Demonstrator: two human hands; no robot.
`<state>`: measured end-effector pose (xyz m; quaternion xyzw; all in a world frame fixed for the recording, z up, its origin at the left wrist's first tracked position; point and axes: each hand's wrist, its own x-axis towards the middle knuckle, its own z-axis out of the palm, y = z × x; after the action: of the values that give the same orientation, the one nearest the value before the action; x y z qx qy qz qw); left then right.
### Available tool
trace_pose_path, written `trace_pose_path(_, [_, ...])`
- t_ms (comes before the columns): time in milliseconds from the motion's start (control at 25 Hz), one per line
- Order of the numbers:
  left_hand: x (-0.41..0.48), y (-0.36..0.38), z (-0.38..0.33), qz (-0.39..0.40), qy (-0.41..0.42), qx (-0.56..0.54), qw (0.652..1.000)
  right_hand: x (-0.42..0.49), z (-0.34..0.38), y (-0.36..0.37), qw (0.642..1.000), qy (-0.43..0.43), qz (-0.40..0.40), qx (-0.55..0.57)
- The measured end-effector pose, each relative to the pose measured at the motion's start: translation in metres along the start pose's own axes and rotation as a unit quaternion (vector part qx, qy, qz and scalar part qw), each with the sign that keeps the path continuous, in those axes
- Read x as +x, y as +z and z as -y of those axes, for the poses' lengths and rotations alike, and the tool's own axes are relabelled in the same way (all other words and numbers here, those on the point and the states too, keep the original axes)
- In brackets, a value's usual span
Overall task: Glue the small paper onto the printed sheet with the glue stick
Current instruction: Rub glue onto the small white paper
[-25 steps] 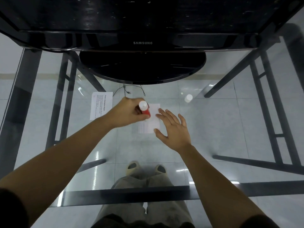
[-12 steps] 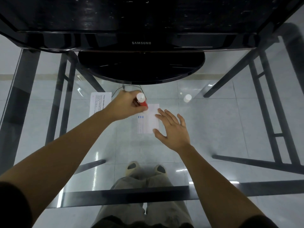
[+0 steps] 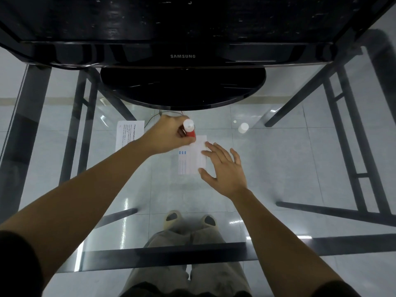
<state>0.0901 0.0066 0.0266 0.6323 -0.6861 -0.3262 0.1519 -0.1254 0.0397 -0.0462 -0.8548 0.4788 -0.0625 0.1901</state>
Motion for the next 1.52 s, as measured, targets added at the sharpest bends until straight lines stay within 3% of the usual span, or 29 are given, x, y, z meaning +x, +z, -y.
trace_pose_path(160, [-0.006, 0.009, -0.003, 0.04, 0.006, -0.004, 0.999, 0.0, 0.001, -0.001, 1.0, 0.006, -0.017, 0.004])
trace_pose_path(360, [0.01, -0.001, -0.006, -0.062, -0.015, -0.011, 0.998, 0.0, 0.0, 0.003, 1.0, 0.005, -0.024, 0.001])
trace_pose_path(560, [0.001, 0.013, -0.009, 0.028, 0.02, 0.013, 0.999, 0.001, -0.001, 0.006, 0.999, 0.004, -0.037, -0.002])
trace_pose_path(760, [0.018, -0.001, -0.006, -0.039, -0.002, 0.002, 0.999, 0.0, -0.001, 0.005, 0.999, 0.002, -0.036, 0.01])
trace_pose_path(960, [0.009, 0.013, -0.012, 0.05, 0.027, 0.014, 0.998, 0.0, -0.001, 0.004, 0.999, 0.001, -0.033, 0.01])
trace_pose_path(1120, [0.019, 0.008, -0.013, -0.014, 0.01, 0.015, 1.0, 0.0, 0.0, 0.003, 0.999, 0.003, -0.033, 0.023])
trace_pose_path(1320, [0.015, 0.014, -0.015, 0.043, 0.033, 0.017, 0.998, -0.001, 0.001, 0.001, 0.999, 0.0, -0.032, 0.018])
trace_pose_path(1520, [0.021, 0.01, -0.016, -0.016, 0.012, 0.004, 1.0, -0.001, 0.0, 0.001, 0.999, 0.0, -0.028, 0.022])
